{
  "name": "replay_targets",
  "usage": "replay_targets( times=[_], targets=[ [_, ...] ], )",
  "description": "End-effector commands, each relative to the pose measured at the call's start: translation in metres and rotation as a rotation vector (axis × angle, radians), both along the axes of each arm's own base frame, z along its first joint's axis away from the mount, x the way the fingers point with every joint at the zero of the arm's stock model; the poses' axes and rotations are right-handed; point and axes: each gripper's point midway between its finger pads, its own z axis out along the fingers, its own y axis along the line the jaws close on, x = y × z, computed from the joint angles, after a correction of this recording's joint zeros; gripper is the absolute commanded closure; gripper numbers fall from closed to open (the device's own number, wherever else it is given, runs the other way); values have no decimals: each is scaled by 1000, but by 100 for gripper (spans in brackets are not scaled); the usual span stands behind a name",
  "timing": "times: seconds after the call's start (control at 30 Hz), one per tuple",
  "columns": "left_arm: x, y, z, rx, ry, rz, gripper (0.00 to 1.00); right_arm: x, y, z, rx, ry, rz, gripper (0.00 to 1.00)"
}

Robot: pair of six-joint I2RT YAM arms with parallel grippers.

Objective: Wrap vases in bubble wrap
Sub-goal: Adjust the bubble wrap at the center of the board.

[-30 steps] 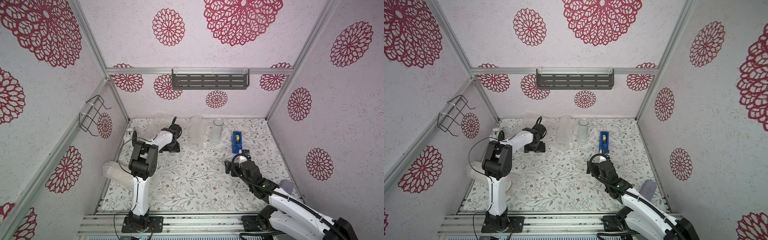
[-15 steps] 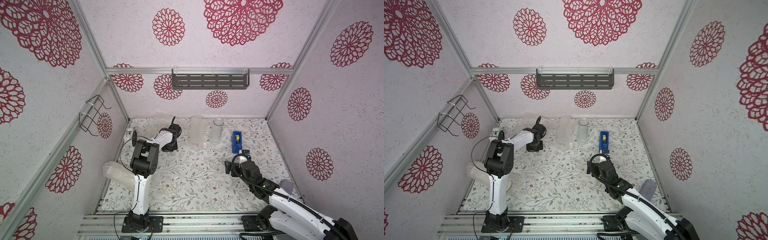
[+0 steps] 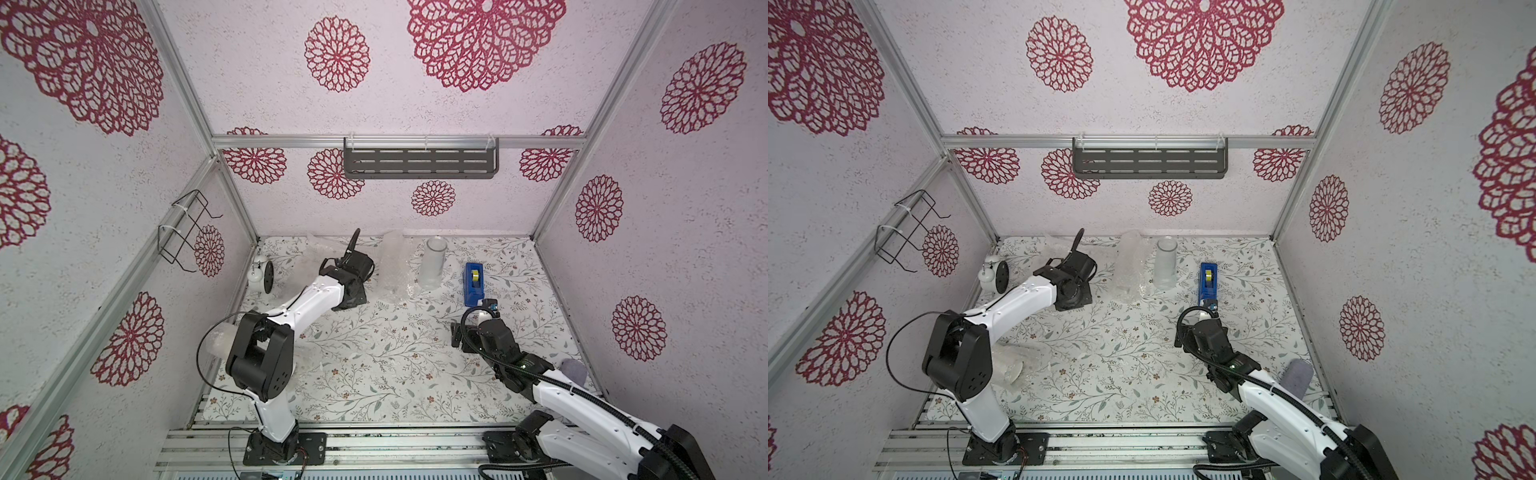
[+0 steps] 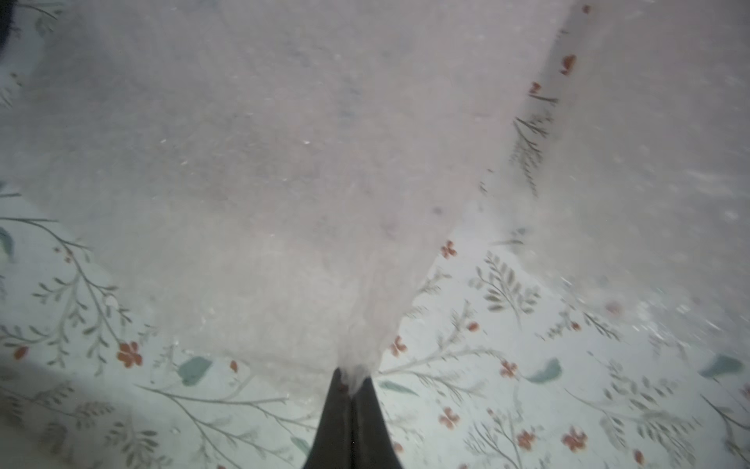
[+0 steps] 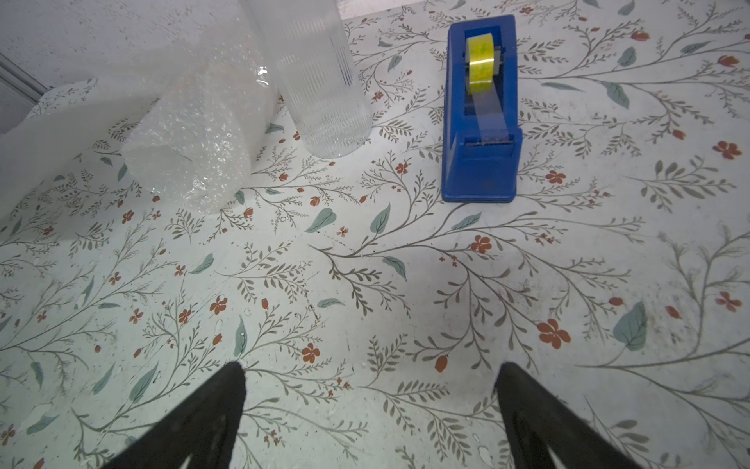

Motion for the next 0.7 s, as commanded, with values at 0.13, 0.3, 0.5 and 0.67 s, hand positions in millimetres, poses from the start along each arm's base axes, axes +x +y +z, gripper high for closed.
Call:
replay_targets(
  times=[0.13, 0.3, 0.5, 0.67],
  targets=[
    [-43, -116, -12, -286, 32, -99, 98, 9, 0, 24, -16, -47, -6, 1],
    [-58, -177, 19, -469, -28, -251, 49, 11, -2, 32, -22, -71, -10, 1],
    [-32, -103, 48, -347, -125, -191, 25, 11, 20, 39, 15, -83, 99, 1],
    [11, -10, 33, -231, -123, -43, 21, 9, 68, 38, 63, -54, 264, 4]
  ],
)
